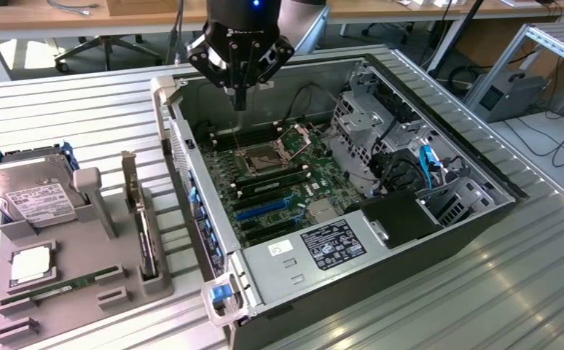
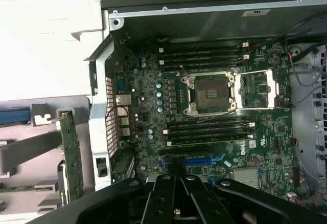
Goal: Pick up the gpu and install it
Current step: 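Reach for the gpu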
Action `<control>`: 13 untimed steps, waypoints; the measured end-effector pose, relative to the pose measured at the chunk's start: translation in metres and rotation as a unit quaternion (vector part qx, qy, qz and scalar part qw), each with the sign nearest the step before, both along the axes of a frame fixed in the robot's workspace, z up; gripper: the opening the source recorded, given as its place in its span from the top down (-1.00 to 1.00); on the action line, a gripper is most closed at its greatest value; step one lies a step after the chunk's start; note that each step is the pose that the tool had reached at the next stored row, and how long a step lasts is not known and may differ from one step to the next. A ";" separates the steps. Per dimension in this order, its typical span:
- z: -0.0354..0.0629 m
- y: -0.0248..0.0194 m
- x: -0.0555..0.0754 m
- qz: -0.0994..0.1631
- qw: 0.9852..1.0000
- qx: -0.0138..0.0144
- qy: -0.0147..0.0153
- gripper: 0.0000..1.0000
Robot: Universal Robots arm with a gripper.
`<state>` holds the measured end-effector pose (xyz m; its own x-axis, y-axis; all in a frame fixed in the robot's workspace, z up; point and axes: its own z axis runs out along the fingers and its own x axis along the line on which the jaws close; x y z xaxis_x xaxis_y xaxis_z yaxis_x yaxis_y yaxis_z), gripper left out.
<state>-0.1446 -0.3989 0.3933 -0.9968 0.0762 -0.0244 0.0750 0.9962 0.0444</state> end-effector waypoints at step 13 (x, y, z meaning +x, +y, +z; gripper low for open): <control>0.0000 0.0000 -0.005 0.000 1.000 0.000 0.000 0.79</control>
